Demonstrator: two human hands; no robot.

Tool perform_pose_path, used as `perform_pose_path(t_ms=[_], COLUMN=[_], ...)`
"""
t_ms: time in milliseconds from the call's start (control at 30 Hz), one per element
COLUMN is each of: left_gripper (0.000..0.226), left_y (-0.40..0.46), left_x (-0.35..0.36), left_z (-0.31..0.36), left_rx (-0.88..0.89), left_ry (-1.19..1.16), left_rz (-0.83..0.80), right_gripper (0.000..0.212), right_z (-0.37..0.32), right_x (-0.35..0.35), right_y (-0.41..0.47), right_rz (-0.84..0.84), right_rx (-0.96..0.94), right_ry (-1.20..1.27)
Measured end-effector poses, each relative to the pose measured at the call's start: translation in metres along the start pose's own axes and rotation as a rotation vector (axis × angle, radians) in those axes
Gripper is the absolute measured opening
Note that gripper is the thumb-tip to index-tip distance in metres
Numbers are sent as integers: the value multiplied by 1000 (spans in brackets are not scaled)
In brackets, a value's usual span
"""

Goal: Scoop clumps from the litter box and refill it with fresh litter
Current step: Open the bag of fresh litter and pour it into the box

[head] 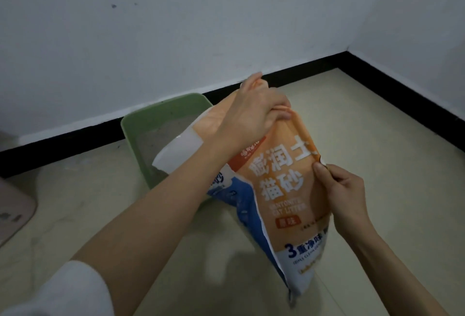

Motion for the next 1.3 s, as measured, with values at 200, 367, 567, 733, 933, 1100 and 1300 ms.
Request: perform_pose_path(t_ms=[200,367,567,733,933,1100,1300], left_gripper=[15,18,46,34,4,6,10], left_y=[-14,-31,-31,-20,-37,-35,-32], left_x=[-20,-20,1,44,75,81,84], left_z=[-18,-35,-27,-6,-29,-24,-16], left_rx=[-53,-117,-130,42,183,198,194], left_ry=[43,148,492,590,299,299,372], left_rz=[92,5,-281,-596,-406,-426,-466], right_gripper=[31,28,36,34,36,37,44], right_z=[-24,-9,15,43,81,85,130], right_x=[22,44,53,57,59,46,41], right_y=[9,24,31,22,19,14,-8], right_rz=[-22,-41,14,-7,-63,-140,-247], right_rx=[41,110,152,197,208,83,103], right_ry=[-8,34,144,163,51,-58,6])
Point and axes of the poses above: each hand's wrist, its own y-axis towards the middle knuckle, its own x-axis out of the palm, z = x × y, the point moved 1 cm from there along y, towards the middle knuckle, and after that the axes turned 15 degrees about -z, right-handed, at the moved point
